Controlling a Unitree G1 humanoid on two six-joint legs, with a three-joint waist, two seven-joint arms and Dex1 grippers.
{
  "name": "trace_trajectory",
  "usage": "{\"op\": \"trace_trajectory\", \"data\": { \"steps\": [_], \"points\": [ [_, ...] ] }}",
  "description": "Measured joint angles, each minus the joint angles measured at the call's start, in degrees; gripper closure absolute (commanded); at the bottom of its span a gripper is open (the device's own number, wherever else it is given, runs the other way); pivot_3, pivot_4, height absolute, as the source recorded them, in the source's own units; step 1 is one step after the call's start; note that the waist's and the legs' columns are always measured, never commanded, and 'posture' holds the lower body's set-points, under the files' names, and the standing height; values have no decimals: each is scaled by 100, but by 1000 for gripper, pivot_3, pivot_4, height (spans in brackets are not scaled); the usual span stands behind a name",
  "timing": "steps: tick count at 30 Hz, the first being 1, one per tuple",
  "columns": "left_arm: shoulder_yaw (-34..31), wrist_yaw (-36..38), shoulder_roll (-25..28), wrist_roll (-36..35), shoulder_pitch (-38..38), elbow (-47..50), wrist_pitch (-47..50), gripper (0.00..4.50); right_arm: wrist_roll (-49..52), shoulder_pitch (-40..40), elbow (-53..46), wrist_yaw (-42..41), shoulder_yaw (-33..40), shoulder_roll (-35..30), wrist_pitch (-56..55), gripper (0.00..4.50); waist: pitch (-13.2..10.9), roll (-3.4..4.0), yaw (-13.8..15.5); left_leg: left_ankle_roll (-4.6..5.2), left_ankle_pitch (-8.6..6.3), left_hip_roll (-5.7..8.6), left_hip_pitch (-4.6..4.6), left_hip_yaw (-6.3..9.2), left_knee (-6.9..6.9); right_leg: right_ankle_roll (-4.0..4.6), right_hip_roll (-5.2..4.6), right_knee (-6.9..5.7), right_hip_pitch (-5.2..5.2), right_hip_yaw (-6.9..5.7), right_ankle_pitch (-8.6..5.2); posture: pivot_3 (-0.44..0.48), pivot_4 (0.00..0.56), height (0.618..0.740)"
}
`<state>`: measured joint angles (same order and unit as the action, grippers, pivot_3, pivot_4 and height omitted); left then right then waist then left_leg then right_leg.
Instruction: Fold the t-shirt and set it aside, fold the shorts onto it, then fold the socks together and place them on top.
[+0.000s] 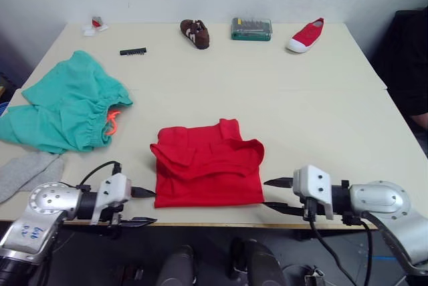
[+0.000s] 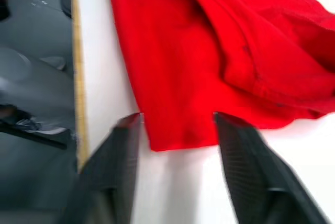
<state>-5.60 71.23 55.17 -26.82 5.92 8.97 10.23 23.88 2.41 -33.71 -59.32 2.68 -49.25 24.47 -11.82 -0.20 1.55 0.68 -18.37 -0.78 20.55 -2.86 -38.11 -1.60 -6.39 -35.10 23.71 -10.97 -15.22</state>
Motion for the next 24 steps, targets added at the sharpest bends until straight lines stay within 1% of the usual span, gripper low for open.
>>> {"op": "trace_trajectory", "data": {
  "steps": [1, 2, 4, 5, 6, 8, 11, 14, 15, 18, 20, 24],
  "points": [
    [-225, 108, 126, -308, 104, 145, 328, 1200, 269, 34, -83, -48, 191, -51, 147, 2374, -5, -3, 4, 4, -4, 0, 2, 0, 0, 3, 0, 1, 0, 0, 2, 0, 150, 740],
    [-485, 197, 264, -650, 133, 255, 689, 1177, 557, 25, -137, -89, 421, -107, 314, 2584, -8, -3, 5, 8, -9, 1, 0, 0, -1, 8, 0, 3, -2, 3, 5, 0, 150, 740],
    [-805, 210, 379, -1079, 10, 402, 1173, 1166, 899, -102, -149, -105, 617, -143, 521, 3009, -9, -2, 13, 10, -13, 3, 0, -2, -1, 8, 0, 9, -4, 5, 5, 0, 150, 740],
    [-874, 163, 378, -1266, -174, 454, 1410, 1573, 1026, -254, -142, -84, 644, -141, 618, 3371, -10, 1, 24, 13, -14, 6, 0, -3, -2, 8, 0, 11, -5, 8, 5, 0, 150, 740],
    [-872, 86, 363, -1340, -382, 504, 1564, 1776, 1100, -415, -122, -48, 625, -123, 695, 3725, -12, 2, 38, 13, -15, 7, 0, -5, -2, 7, 0, 14, -5, 10, 6, 0, 150, 740],
    [-683, -52, 298, -1239, -724, 624, 1598, 2395, 1065, -674, 3, 13, 461, -51, 684, 4460, -11, 1, 52, 12, -18, 7, -1, -14, -1, 7, 0, 14, -5, 13, 6, 0, 150, 740],
    [-146, -136, 113, -854, -1015, 631, 1547, 3368, 749, -847, 223, 11, -54, 66, 521, 4500, -12, 1, 79, -3, -21, 7, -3, -33, 4, 9, 5, 10, 1, 20, 7, 0, 150, 740],
    [505, -328, -292, -514, -1512, 601, 1613, 4374, 257, -1009, 583, -1, -642, 228, 233, 4500, -13, -2, 109, -9, -21, 7, 0, -57, 2, 9, 8, 11, 7, 29, 8, 0, 150, 740],
    [721, -391, -397, -395, -1683, 597, 1646, 4459, 76, -1076, 703, -5, -844, 277, 106, 4500, -14, -4, 113, -6, -23, 7, 0, -65, 1, 9, 8, 11, 8, 34, 8, 0, 150, 740],
    [1128, -502, -573, -30, -2140, 511, 1697, 4459, -383, -1298, 1101, 14, -1212, 434, -170, 4500, -12, -8, 113, -2, -26, 8, -1, -78, -2, 7, 8, 15, 9, 41, 9, 0, 150, 740],
    [1344, -533, -668, 205, -2422, 289, 1698, 4459, -585, -1448, 1316, 43, -1398, 537, -257, 4500, -12, -8, 113, -2, -26, 8, -4, -82, -2, 7, 10, 15, 10, 44, 9, 0, 150, 740],
    [1581, -553, -871, 528, -2768, -159, 1665, 4459, -952, -1566, 1637, 60, -1592, 570, -456, 4500, -13, -8, 118, -2, -27, 8, -1, -82, -3, 7, 11, 15, 14, 44, 9, 0, 150, 740]
  ]
}}
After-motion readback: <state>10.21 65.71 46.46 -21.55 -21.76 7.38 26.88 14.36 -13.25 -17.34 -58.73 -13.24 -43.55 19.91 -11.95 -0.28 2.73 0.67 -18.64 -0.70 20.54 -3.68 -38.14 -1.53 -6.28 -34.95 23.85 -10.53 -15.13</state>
